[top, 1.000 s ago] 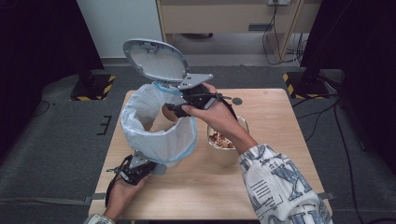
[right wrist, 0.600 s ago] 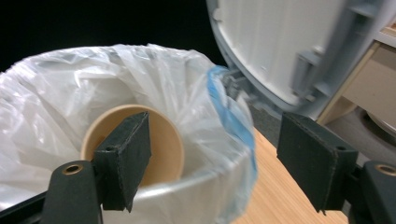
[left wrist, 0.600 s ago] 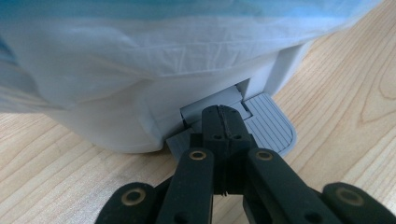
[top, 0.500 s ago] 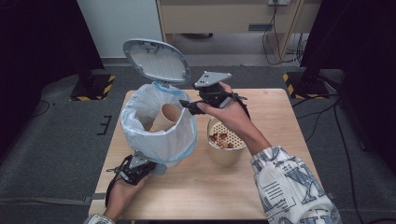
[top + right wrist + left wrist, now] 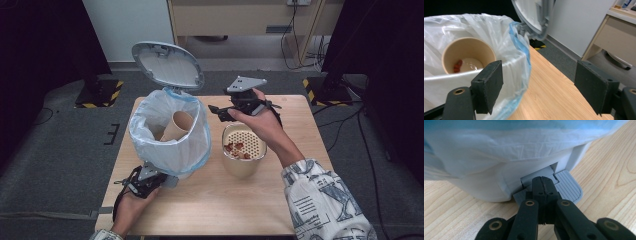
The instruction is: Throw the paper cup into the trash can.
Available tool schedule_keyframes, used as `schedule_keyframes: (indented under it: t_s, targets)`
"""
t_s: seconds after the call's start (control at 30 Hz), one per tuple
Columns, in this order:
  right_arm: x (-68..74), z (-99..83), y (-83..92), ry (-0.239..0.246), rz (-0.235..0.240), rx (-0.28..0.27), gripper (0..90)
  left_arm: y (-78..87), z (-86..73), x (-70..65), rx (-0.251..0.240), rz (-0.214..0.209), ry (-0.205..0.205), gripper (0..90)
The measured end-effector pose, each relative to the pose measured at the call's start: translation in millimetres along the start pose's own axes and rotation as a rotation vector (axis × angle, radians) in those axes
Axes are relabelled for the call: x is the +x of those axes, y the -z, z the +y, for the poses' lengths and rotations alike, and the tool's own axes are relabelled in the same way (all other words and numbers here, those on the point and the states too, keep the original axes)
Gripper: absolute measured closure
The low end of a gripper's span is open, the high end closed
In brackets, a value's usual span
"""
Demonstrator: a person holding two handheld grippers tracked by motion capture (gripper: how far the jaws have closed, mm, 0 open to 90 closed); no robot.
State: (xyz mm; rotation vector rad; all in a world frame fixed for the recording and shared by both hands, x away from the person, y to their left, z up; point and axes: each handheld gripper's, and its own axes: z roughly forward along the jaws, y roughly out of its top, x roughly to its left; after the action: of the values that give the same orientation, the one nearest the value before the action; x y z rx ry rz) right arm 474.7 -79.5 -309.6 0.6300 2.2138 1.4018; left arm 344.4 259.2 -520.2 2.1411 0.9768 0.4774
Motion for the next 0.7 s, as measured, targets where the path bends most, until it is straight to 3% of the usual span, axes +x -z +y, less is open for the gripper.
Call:
schedule_keyframes:
  t_s: [0.7]
  targets:
    - [-31.4,-35.8,21.7,-0.069,-0.099,0.044,14.3,0.2,-0.1,0.1,0.003,0.0,0.001,90.0]
